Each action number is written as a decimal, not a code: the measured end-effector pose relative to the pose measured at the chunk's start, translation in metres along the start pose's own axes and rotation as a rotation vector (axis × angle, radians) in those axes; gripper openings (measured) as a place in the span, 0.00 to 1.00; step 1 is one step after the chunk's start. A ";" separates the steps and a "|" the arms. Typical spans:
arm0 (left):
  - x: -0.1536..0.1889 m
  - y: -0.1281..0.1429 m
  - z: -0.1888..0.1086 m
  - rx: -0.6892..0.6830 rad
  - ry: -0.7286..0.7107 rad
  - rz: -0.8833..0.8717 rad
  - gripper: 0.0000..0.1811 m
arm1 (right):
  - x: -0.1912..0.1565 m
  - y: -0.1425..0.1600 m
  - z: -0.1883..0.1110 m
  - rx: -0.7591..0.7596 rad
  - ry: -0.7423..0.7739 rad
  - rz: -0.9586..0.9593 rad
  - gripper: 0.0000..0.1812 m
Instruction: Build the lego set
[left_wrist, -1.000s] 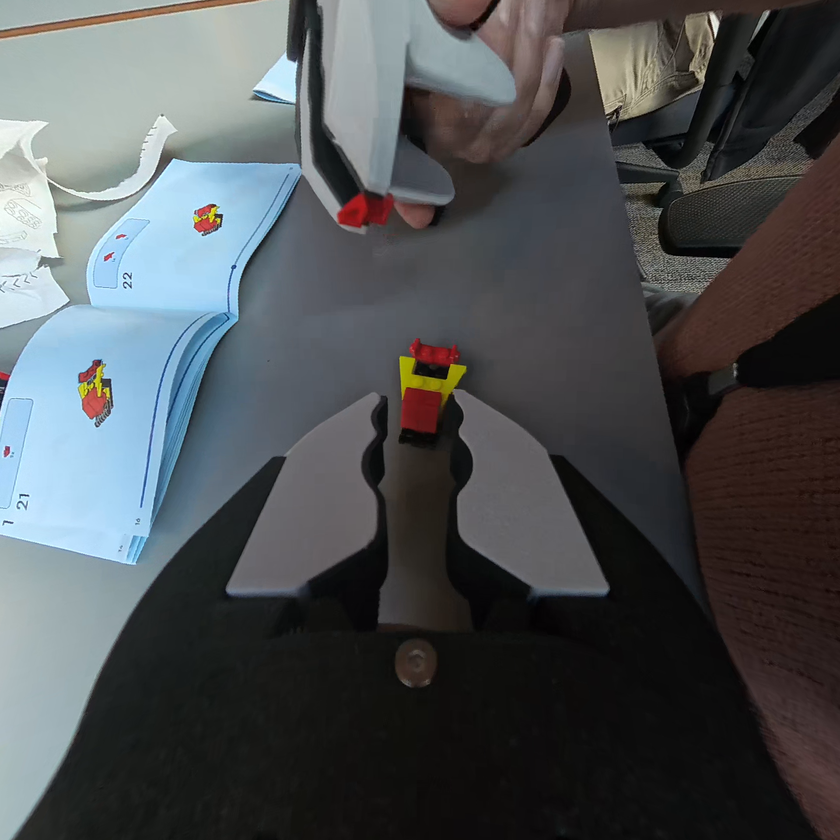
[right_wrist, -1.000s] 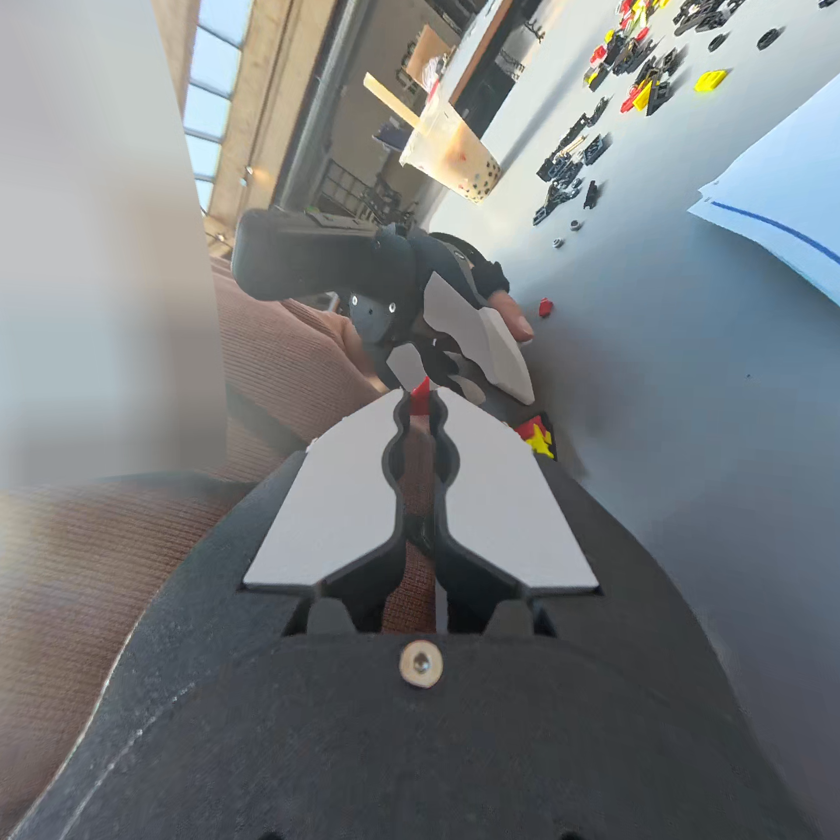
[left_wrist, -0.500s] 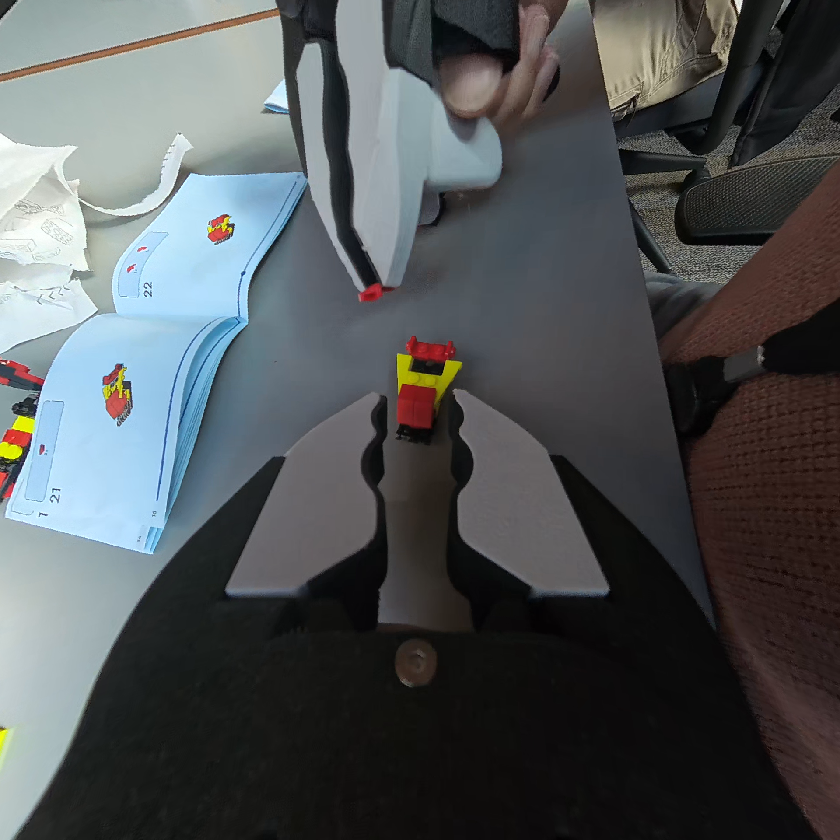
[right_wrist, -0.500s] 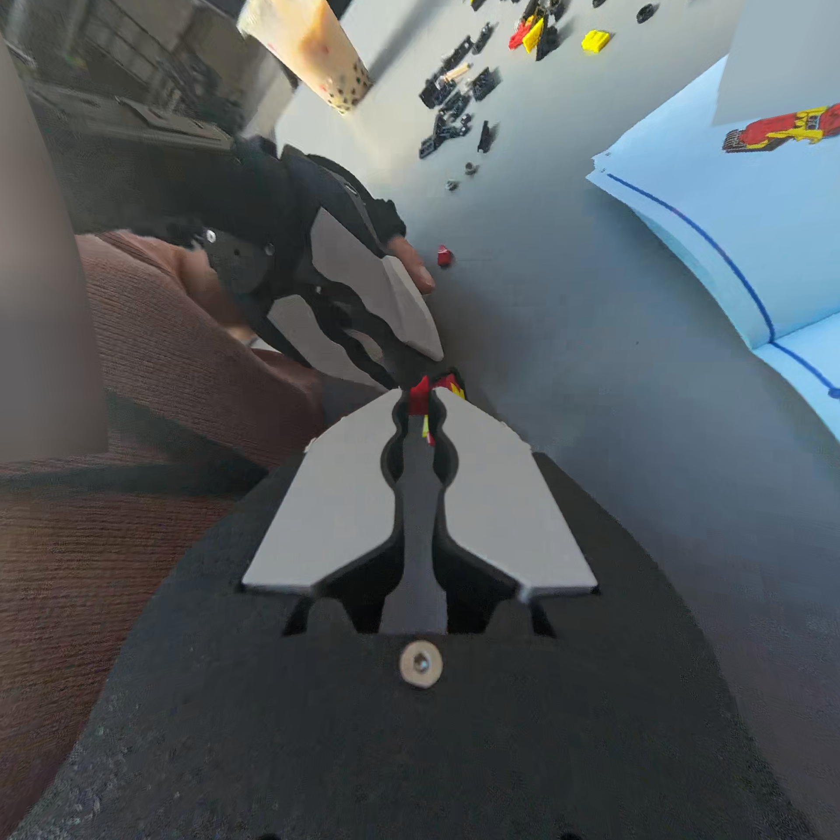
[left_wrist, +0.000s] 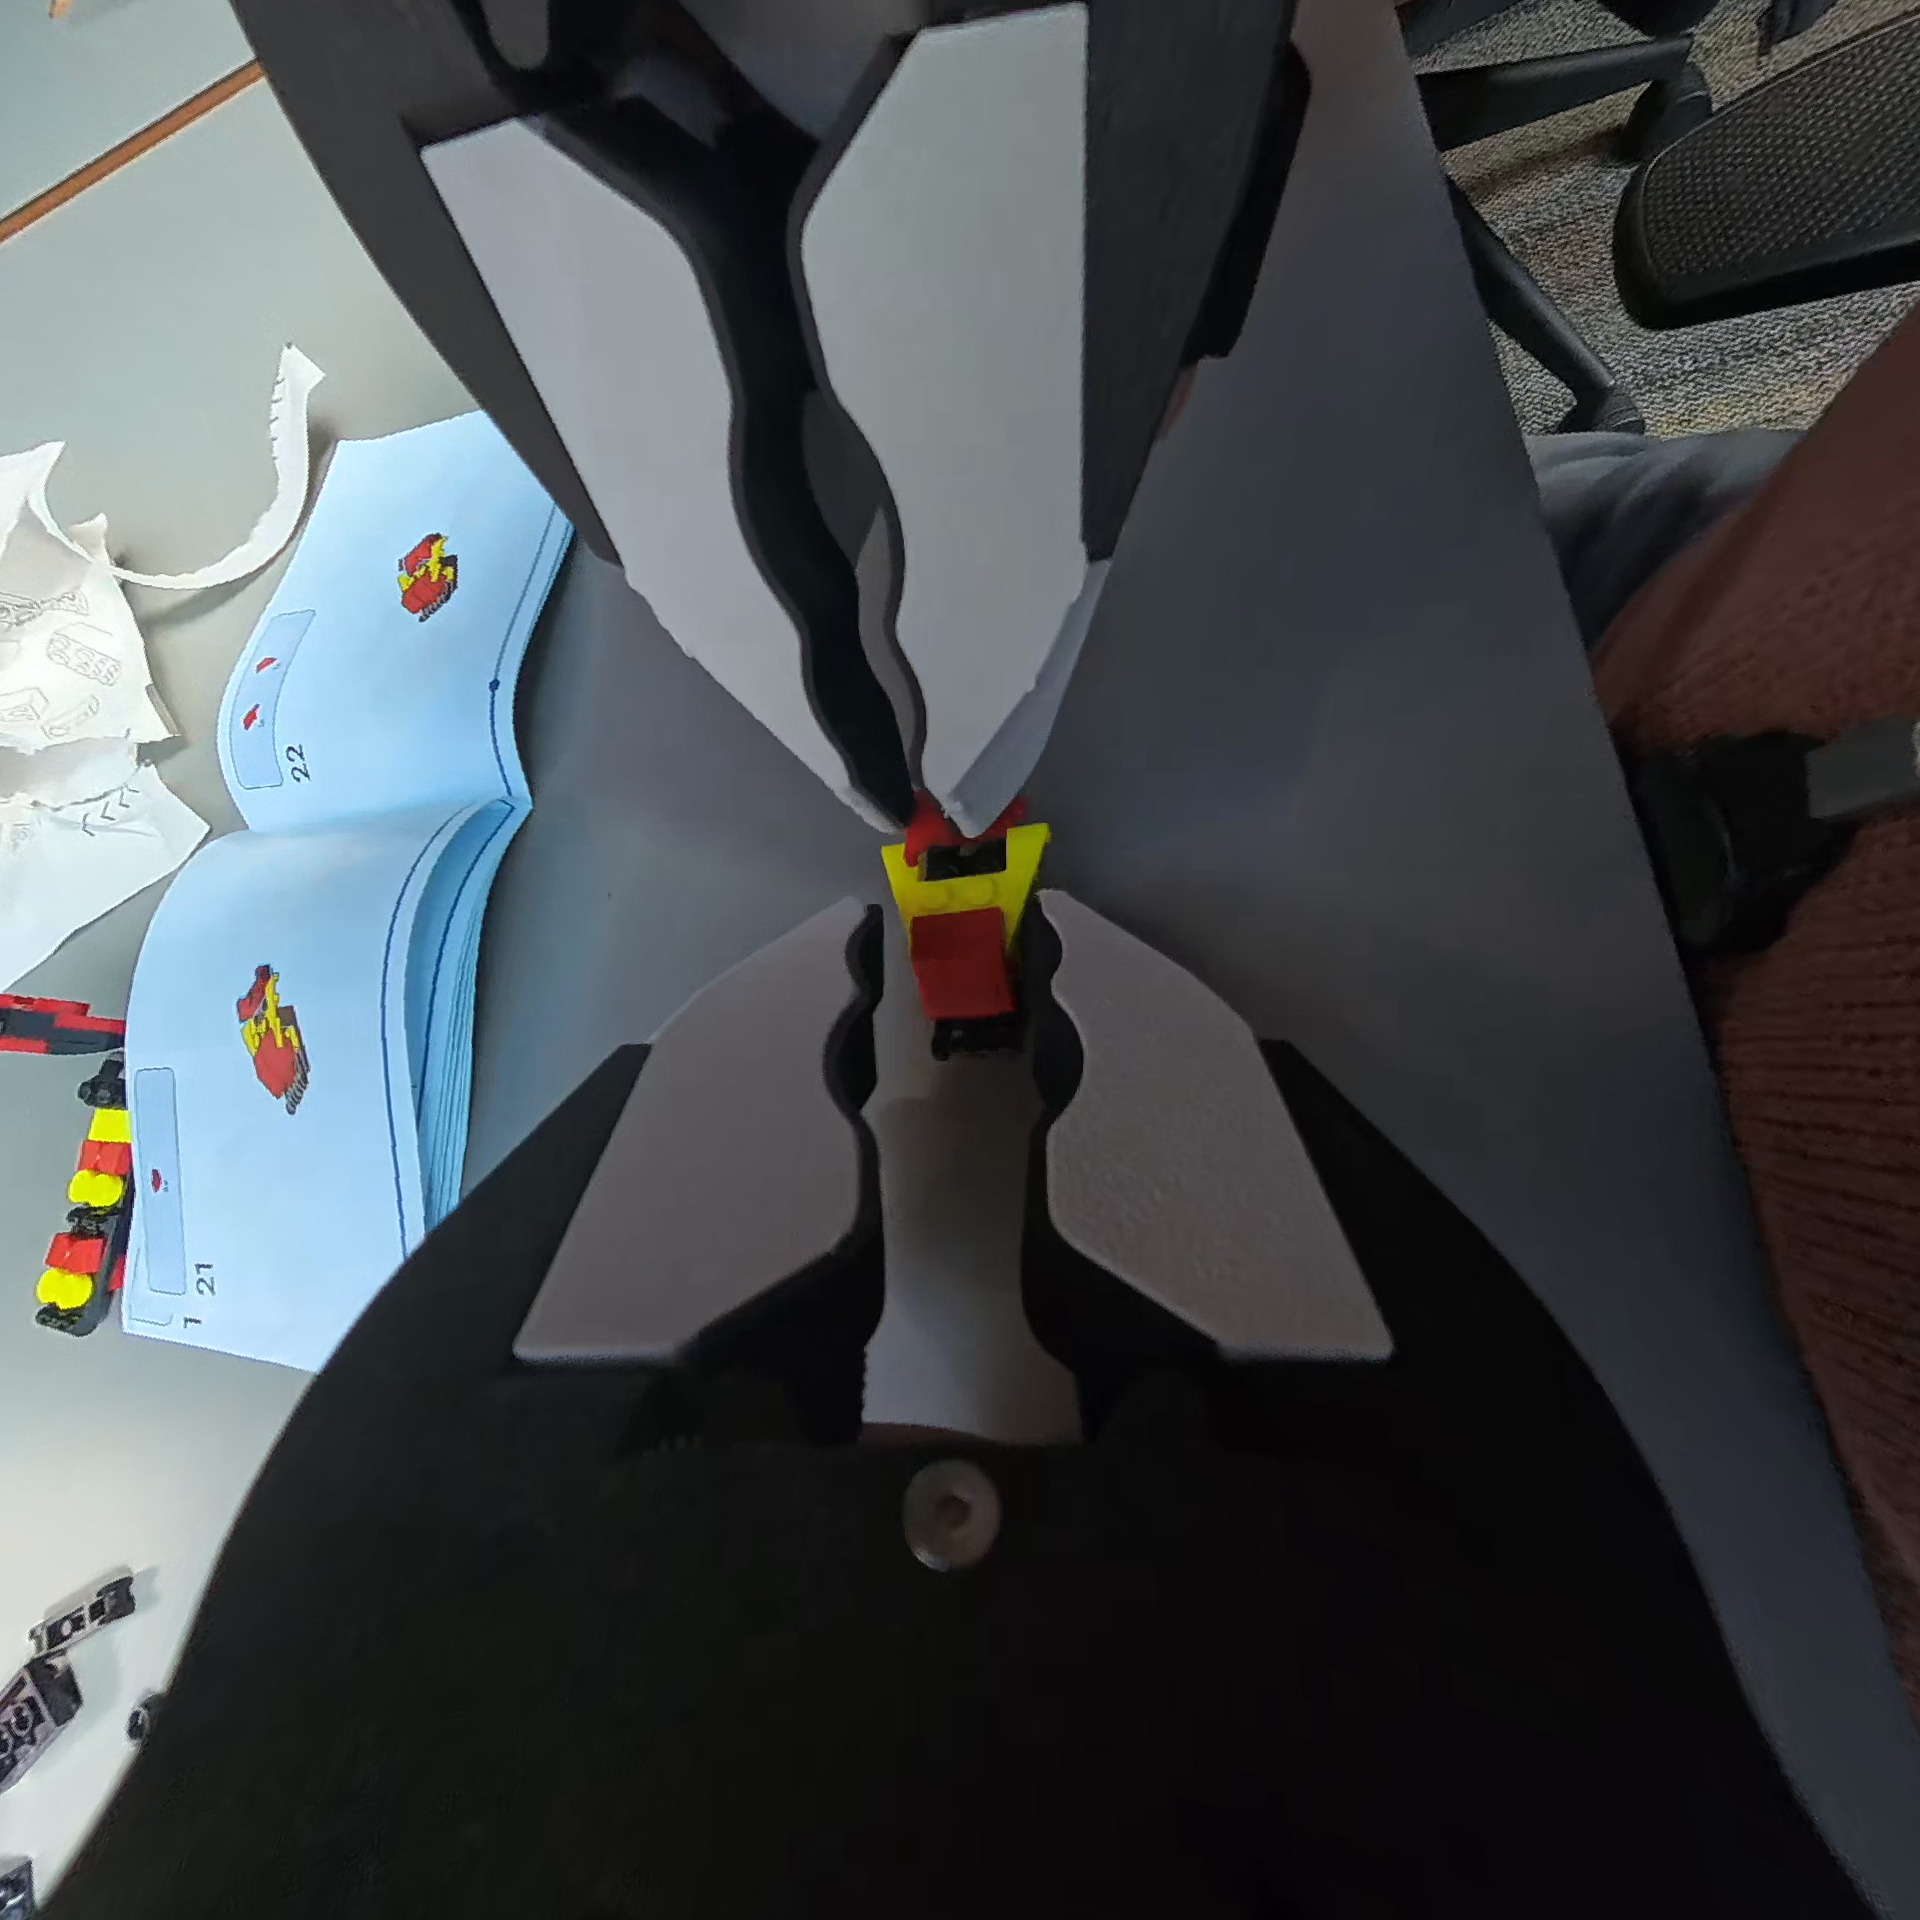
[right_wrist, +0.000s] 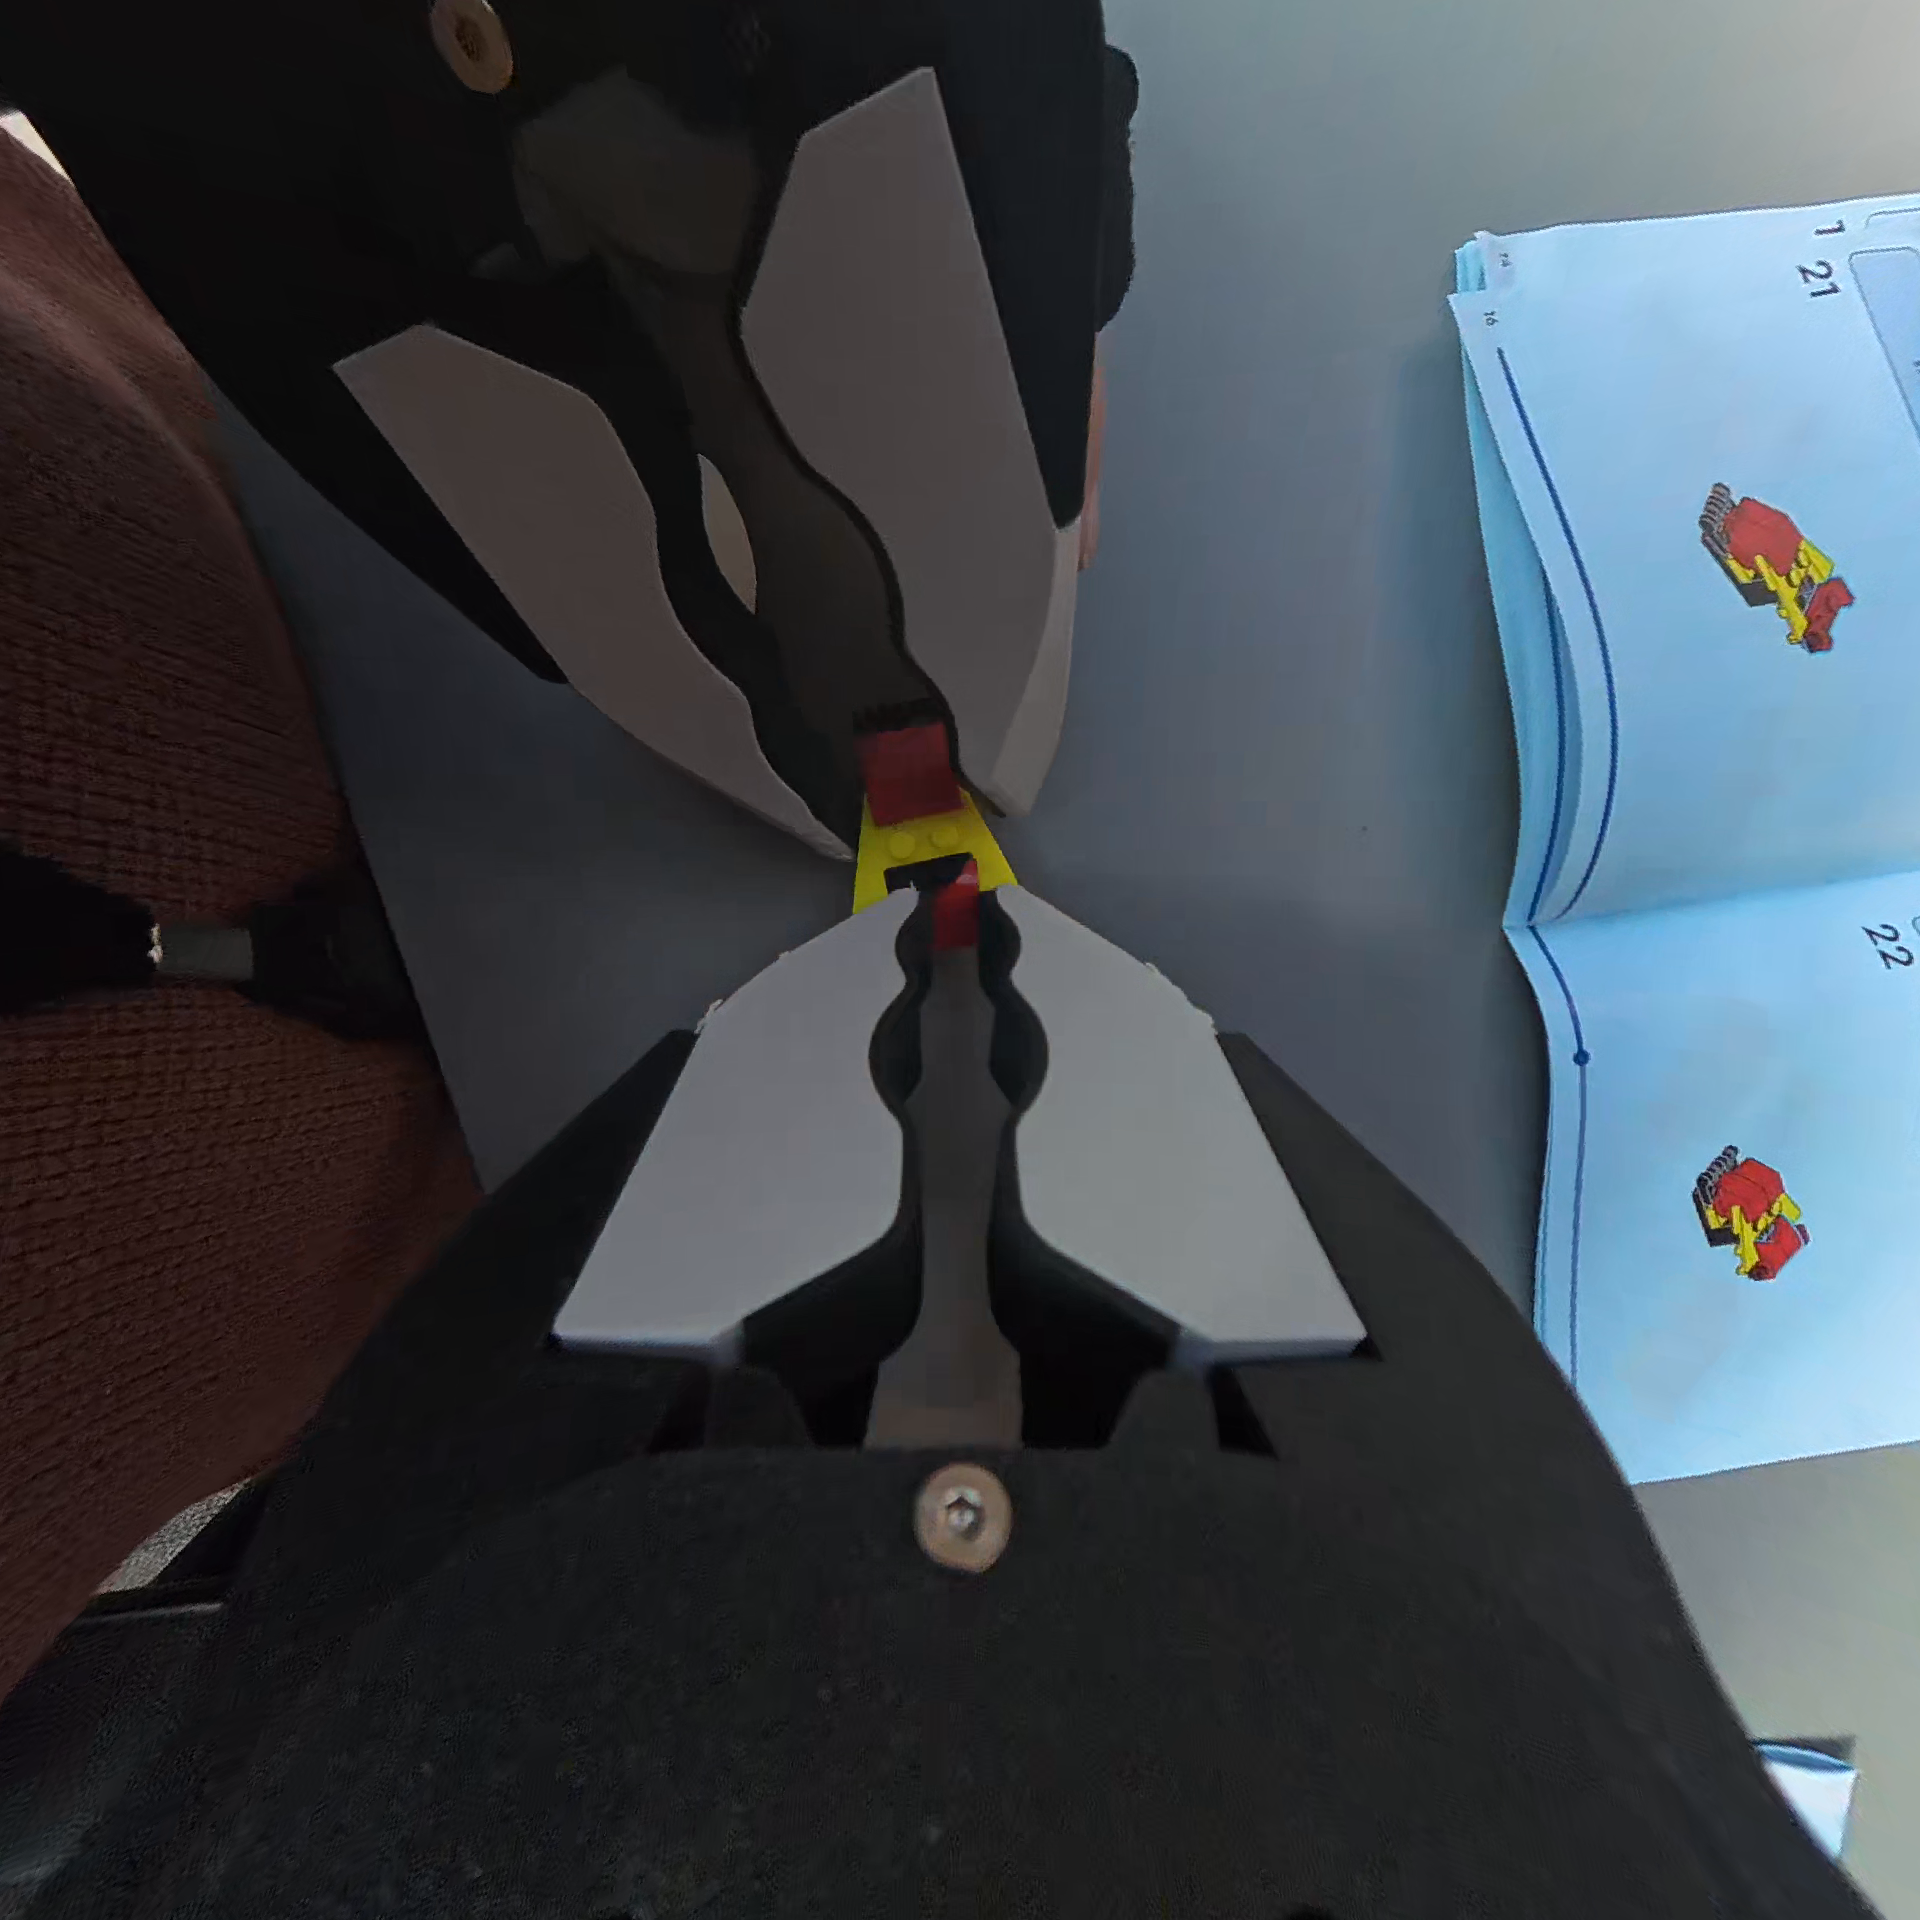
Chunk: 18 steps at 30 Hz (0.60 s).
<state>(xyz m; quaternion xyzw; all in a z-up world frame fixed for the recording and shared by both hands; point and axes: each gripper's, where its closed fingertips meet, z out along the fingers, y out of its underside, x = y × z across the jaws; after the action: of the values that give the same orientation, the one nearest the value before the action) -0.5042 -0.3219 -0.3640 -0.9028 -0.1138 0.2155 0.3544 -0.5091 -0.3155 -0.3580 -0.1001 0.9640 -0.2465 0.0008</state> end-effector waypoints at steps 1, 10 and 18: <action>0.000 0.000 0.001 -0.001 0.010 -0.003 0.14 | -0.001 -0.001 0.000 0.001 -0.009 0.001 0.04; 0.004 -0.001 0.002 0.022 0.073 0.004 0.13 | -0.003 0.000 0.004 -0.026 -0.041 -0.034 0.04; 0.006 0.000 -0.002 0.073 0.160 -0.033 0.12 | -0.003 -0.006 0.000 -0.019 -0.061 -0.059 0.04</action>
<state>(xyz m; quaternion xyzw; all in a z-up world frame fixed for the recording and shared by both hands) -0.4983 -0.3212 -0.3650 -0.9016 -0.0921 0.1409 0.3984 -0.5050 -0.3199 -0.3550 -0.1361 0.9624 -0.2341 0.0217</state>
